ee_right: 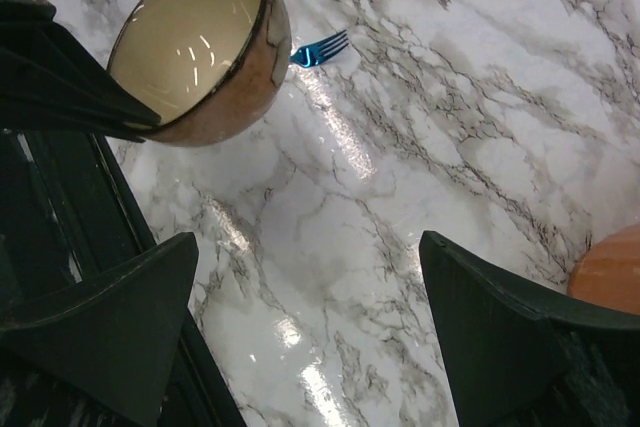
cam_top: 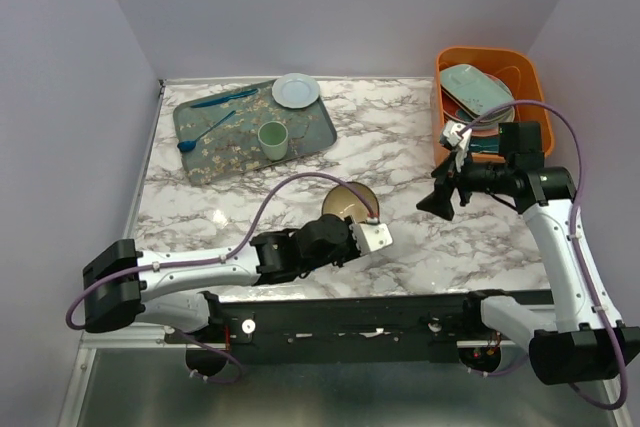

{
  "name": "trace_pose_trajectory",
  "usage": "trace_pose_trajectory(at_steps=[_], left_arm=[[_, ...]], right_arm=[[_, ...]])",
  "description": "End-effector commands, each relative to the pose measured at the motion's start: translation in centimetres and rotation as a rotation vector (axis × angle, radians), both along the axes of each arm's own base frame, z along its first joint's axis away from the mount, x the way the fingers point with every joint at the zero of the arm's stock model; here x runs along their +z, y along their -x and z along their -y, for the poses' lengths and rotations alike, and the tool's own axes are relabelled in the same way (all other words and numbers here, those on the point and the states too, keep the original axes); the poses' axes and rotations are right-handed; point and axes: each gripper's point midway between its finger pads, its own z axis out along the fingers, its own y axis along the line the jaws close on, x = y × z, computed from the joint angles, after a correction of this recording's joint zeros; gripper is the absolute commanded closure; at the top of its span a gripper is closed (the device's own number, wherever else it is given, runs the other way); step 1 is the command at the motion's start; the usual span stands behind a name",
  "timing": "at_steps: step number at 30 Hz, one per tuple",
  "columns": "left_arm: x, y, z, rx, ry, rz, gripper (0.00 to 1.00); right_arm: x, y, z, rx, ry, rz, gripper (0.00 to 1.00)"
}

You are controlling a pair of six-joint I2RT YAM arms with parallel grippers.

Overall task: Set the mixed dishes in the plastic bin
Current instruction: Pick up the bowl from the center of the board.

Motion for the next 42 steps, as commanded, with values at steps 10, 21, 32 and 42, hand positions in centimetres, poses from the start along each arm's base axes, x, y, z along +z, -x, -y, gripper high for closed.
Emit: trace_pose_trajectory(at_steps=[10,21,32,42], left_arm=[[2.8,0.5,4.8,-0.161,-0.006,0.307,1.00],[3.0,0.2,6.2,-0.144,-0.006,0.300,1.00],[2.9,-0.9,6.1,-0.084,-0.028,0.319,1.00],[3.7,-1.2,5.9,-0.051,0.001,0.319,1.00]], right_arm=[[-0.3,-0.9,-4.6,0.016,0.225,0.047,0.00],[-3.6,-3.0,-6.4,-0.027,0.459,0.093,0.02],[-5.8,-2.9,-6.6,-0.001,0.573,0.088,0.42],[-6.6,-2.2,-7.5,0.044,0.553,0.042,0.90]])
